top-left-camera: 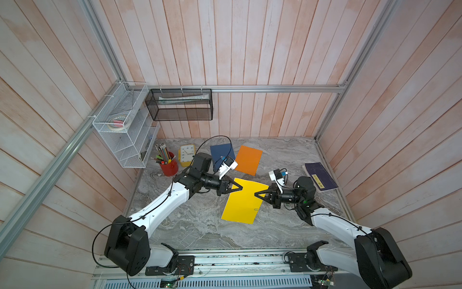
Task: Unclip the paperclips from the documents
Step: Adjust the document.
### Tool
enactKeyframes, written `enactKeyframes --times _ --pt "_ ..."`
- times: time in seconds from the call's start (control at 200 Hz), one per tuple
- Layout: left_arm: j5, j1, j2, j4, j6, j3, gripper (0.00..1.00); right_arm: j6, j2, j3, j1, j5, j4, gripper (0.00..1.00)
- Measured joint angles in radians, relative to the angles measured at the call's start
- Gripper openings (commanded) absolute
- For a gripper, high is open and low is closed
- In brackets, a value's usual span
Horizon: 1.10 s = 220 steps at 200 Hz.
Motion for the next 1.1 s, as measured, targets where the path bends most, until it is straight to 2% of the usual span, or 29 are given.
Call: enactKeyframes --times 0.075,0.29,0.44,0.945,1.02,1.1 --pt "-0.001 0.0 0.0 0.0 0.0 0.0 0.01 0.0 0.0 0.001 0.0 0.0 -0.002 0.0" --pt "-0.008 0.0 0.0 -0.004 -0.005 0.001 0.23 0.046 0.0 0.001 -0.042 -0.026 0.02 0.0" --pt "-0.003 0.0 0.0 0.002 -0.024 0.0 0.3 0.097 -0.003 0.0 -0.082 -0.046 0.066 0.0" --pt "0.027 -0.026 0.0 0.101 -0.114 -0.107 0.32 0.126 -0.01 0.045 -0.092 -0.059 0.072 0.0" --pt "0.027 -0.03 0.0 0.125 -0.133 -0.119 0.29 0.129 -0.009 0.049 -0.092 -0.058 0.074 0.0" --pt "0.027 -0.032 0.0 0.15 -0.156 -0.124 0.2 0.135 -0.008 0.051 -0.092 -0.058 0.077 0.0"
